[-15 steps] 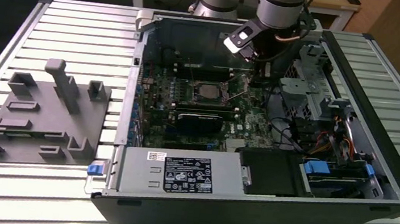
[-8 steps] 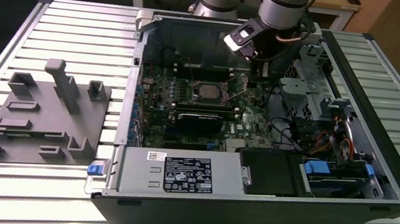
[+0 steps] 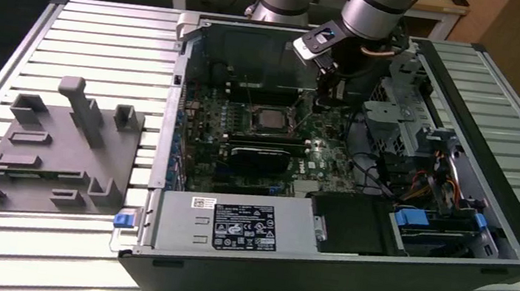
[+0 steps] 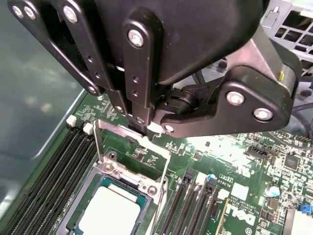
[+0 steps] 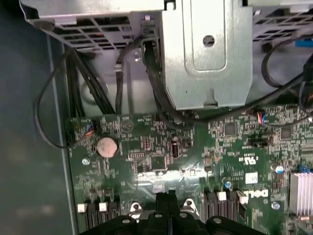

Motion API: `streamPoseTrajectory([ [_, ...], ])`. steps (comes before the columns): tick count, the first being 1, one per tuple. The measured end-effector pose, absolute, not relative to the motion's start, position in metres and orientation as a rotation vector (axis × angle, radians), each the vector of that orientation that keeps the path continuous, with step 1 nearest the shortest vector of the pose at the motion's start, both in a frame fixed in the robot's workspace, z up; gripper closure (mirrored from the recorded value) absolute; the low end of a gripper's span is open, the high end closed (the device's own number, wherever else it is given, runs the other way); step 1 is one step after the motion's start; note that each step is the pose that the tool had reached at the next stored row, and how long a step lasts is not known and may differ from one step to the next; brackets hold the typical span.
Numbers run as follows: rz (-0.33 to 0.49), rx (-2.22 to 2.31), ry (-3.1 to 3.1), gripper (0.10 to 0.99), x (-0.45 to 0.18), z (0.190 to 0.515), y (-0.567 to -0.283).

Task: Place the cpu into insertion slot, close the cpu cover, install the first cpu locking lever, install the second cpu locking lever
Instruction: 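Close the cpu cover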

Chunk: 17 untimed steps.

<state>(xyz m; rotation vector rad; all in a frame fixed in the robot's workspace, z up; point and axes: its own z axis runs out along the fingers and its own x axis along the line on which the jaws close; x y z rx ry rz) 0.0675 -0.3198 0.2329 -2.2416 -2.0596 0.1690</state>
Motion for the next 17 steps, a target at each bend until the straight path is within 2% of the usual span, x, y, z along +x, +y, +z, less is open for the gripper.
streamPoseTrajectory([
  [17,0.134,-2.258,-2.077,0.98,0.043,0.233,-0.32],
])
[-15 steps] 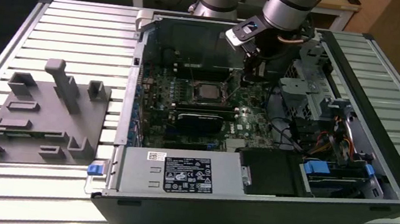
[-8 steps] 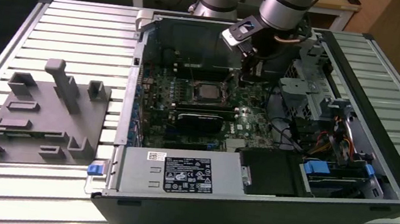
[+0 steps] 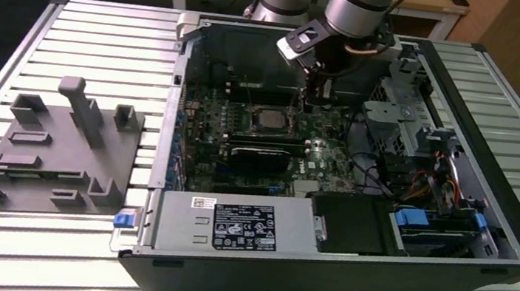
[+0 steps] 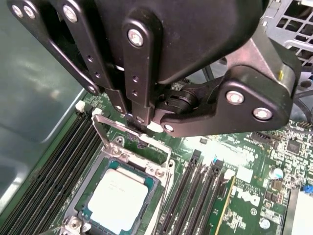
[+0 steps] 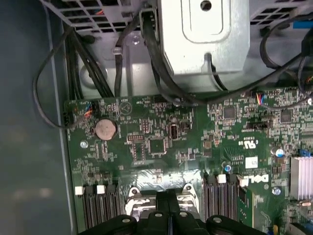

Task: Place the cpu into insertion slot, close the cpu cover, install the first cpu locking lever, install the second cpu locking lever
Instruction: 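Close the cpu cover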

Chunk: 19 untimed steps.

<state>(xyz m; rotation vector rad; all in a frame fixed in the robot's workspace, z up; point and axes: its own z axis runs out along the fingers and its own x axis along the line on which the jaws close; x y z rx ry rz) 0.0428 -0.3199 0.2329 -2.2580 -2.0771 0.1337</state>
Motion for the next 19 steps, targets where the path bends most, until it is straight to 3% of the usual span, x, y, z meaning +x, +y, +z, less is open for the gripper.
streamPoseTrajectory([
  [15,0.107,-2.269,-2.091,0.98,0.027,0.233,-0.32],
  [19,0.06,-2.289,-2.113,0.98,0.022,0.233,-0.32],
])
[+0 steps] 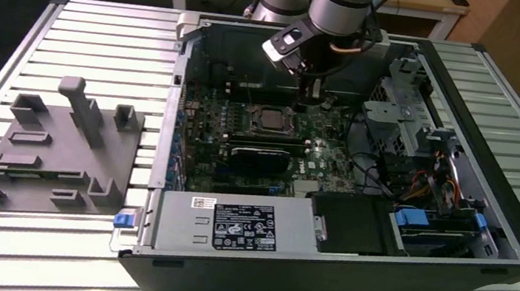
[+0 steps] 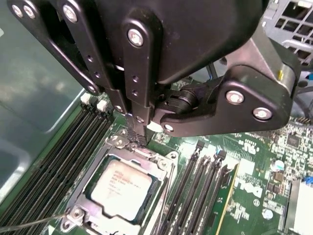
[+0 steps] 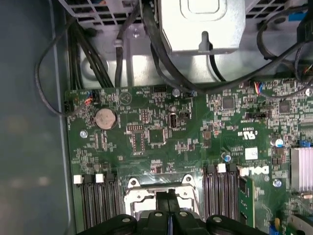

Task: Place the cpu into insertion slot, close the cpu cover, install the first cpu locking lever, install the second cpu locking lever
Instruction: 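Close the cpu cover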

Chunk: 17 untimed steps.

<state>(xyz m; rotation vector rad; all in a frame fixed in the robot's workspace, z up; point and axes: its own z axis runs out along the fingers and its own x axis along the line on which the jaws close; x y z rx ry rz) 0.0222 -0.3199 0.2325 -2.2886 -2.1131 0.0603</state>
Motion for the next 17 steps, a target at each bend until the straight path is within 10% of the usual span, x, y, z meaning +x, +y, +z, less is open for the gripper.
streamPoseTrajectory([
  [17,-0.013,-2.284,-2.176,0.98,-0.001,0.228,-0.32],
])
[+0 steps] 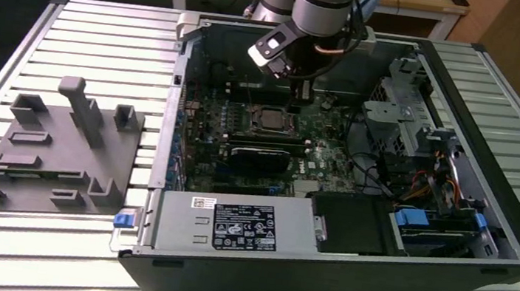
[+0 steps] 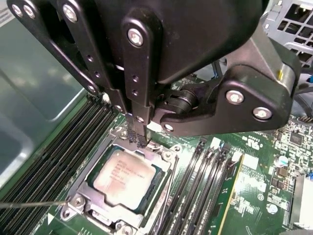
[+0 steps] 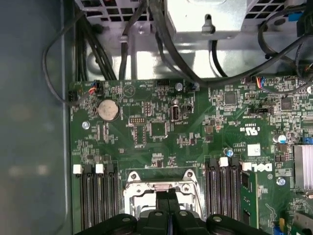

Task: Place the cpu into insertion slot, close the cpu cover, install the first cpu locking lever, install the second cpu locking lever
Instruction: 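Close the cpu cover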

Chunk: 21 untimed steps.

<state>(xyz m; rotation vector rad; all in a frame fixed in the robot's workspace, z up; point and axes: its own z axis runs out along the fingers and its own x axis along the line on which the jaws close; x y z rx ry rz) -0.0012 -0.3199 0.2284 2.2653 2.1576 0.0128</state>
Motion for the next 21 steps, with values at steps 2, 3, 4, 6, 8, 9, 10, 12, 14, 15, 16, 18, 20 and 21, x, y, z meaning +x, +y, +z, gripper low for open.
streamPoseTrajectory([
  [2,0.013,2.259,2.165,0.98,-0.004,0.228,-0.32],
  [3,0.013,2.256,2.168,0.98,-0.005,0.228,-0.32],
  [4,0.013,2.253,2.17,0.98,-0.007,0.228,-0.32],
  [6,0.014,2.249,2.175,0.98,-0.011,0.227,-0.32],
  [8,0.014,2.244,2.18,0.98,-0.014,0.227,-0.32],
  [9,0.014,2.242,2.182,0.98,-0.016,0.226,-0.32],
  [10,0.014,2.24,2.184,0.98,-0.018,0.226,-0.32],
  [12,0.014,2.236,2.188,0.98,-0.022,0.225,-0.32],
  [14,0.014,2.233,2.19,0.98,-0.023,0.225,-0.32],
  [15,0.014,2.233,2.191,0.98,-0.023,0.225,-0.32],
  [16,0.014,2.233,2.191,0.98,-0.023,0.225,-0.32],
  [18,0.014,2.233,2.191,0.98,-0.023,0.225,-0.32],
  [20,0.014,2.22,2.203,0.98,-0.023,0.225,-0.32],
  [21,0.014,2.202,2.222,0.98,-0.023,0.225,-0.32],
])
